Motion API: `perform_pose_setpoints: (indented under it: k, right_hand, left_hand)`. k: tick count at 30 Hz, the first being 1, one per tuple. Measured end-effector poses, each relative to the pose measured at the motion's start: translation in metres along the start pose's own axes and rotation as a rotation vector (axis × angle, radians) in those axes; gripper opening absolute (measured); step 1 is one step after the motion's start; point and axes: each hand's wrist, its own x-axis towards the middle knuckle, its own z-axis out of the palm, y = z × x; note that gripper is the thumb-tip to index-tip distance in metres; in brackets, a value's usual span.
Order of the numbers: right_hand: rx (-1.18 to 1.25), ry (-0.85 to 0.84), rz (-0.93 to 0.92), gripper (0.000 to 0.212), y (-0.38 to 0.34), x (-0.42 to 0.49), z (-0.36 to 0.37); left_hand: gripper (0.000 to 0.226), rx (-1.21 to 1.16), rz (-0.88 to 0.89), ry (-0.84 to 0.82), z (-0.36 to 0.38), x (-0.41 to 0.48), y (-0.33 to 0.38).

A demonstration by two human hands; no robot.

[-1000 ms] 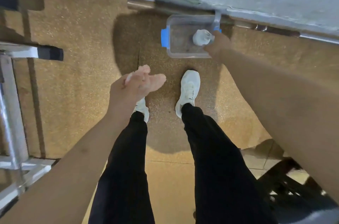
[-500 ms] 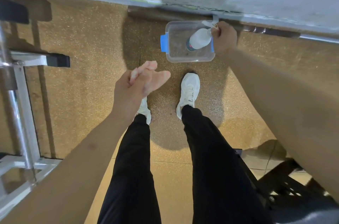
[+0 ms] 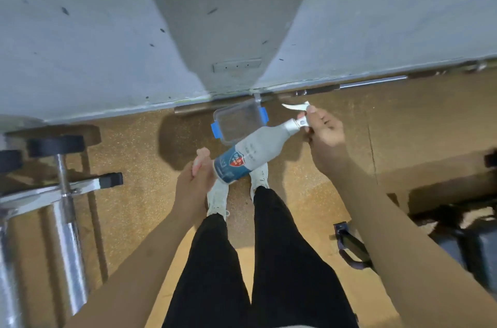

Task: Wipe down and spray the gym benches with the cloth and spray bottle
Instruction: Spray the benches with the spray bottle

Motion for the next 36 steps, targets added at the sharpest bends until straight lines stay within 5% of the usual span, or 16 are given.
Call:
perform_pose_setpoints:
  k: [6,12,16,21,31,36]
  right_hand:
    - [0.292,0.174,0.041,0.036,-0.06,-0.092,-0.036]
    - [0.446,0.472,0.068,0.038,-0.095,-0.174,-0.074]
    - [0.549,0.62,0.061,0.032,-0.108,-0.222,-0.104]
    - [1.034,0.552,-0.035,0.033,-0.115,-0.258,-0.14]
    - [0.966,0.971,-0.122,0.045,-0.1,-0.321,-0.253]
    - [1.111,1.079,-0.091,0.03,-0.079,-0.347,-0.319]
  left_hand:
    - [0.069,-0.143,-0.024,-0.294,-0.001,-0.092,0.045]
    - [0.061,0.026,0.177,-0.757,0.009,-0.128,0.063]
    - [0.066,0.136,0.129,-0.792,0.038,-0.151,0.076]
    - [0.059,0.342,0.13,-0.985,0.098,-0.195,0.09]
    - [0.063,0.626,0.017,-1.087,0.223,-0.281,0.061]
    - [0.052,0.839,0.052,-1.121,0.29,-0.309,0.04]
